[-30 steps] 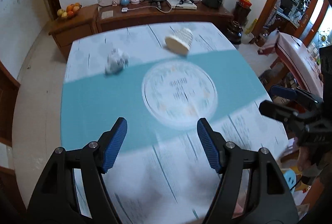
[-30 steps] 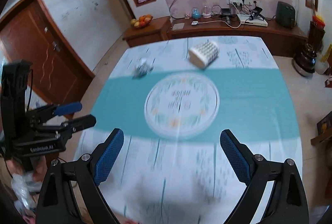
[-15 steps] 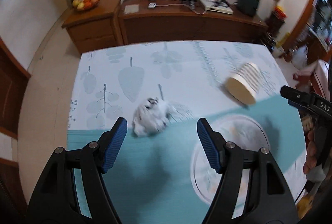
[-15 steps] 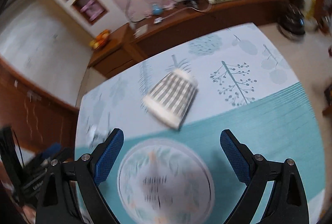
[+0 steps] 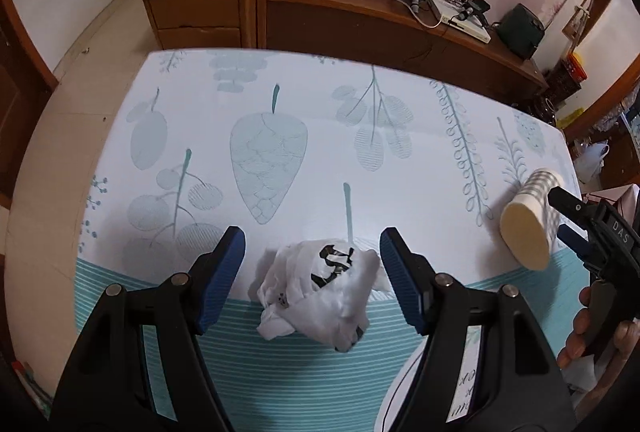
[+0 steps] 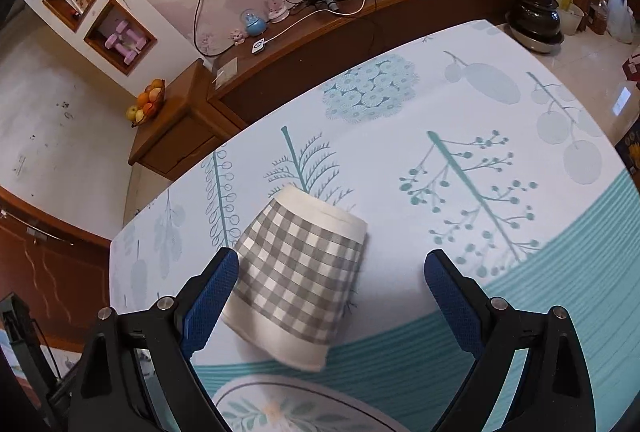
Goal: Collect trash
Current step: 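Grasp the white plastic bag with the left gripper while the right grasps the checkered paper cup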
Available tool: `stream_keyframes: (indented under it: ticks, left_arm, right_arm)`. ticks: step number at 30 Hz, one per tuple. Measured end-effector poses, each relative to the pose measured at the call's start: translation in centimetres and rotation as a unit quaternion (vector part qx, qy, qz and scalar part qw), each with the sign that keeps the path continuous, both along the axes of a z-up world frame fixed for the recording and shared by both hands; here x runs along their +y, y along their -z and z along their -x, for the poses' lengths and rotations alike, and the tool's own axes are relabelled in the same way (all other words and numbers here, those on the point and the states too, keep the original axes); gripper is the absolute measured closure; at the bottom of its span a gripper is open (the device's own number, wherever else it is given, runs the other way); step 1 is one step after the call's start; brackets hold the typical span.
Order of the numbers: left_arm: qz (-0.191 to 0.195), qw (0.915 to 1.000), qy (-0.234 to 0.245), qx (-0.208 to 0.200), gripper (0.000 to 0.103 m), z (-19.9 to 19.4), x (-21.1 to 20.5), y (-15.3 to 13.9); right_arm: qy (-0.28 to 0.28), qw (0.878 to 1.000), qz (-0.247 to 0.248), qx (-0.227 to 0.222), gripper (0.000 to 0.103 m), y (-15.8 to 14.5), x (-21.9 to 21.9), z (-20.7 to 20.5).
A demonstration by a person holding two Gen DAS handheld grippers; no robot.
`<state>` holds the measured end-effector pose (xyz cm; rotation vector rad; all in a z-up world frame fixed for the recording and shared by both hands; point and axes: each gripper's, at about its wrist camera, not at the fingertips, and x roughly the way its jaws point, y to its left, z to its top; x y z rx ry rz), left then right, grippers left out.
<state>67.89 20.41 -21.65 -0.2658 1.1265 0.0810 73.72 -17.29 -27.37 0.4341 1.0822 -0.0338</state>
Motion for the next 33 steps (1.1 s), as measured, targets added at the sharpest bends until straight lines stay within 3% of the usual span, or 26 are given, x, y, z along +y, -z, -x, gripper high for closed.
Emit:
stream_keyframes:
  ticks: [7,8,10,15,25,33]
  left_arm:
    - [0.012,0.9998,0.006,0.011,0.037,-0.3,-0.9,2.0]
    - [0.015,0.9998,0.006,0.013,0.042,-0.3,-1.1,2.3]
    - [0.017,0.9998,0.003,0.012,0.049,-0.1,-1.6,2.9]
    - [0.013,0.9999,0.007,-0.001,0.063,0.5,-2.8,2.7]
    - [0.004,0.9992,0.025,-0.029,0.067,3.7,-4.9,-1.9]
    - [0.020,0.9973,0.046,-0.055,0.067,9.3,-6.2,-8.1]
  right_arm:
    - [-0.033,0.999,-0.012,-0.008,0.028,1.4,2.6,-0.9]
    - [-0.042,0.999,-0.015,-0.008,0.037,1.5,3.0,-0.9]
    - [-0.054,0.998,-0.013,-0.007,0.039,1.7,3.9,-0.9]
    - [-0.062,0.997,-0.029,-0.026,0.060,1.0,5.1,-0.2]
    - [-0.085,0.995,-0.041,-0.045,0.066,-2.2,5.4,3.4]
    - [-0.117,0.990,-0.051,-0.068,0.066,-8.0,4.5,10.2]
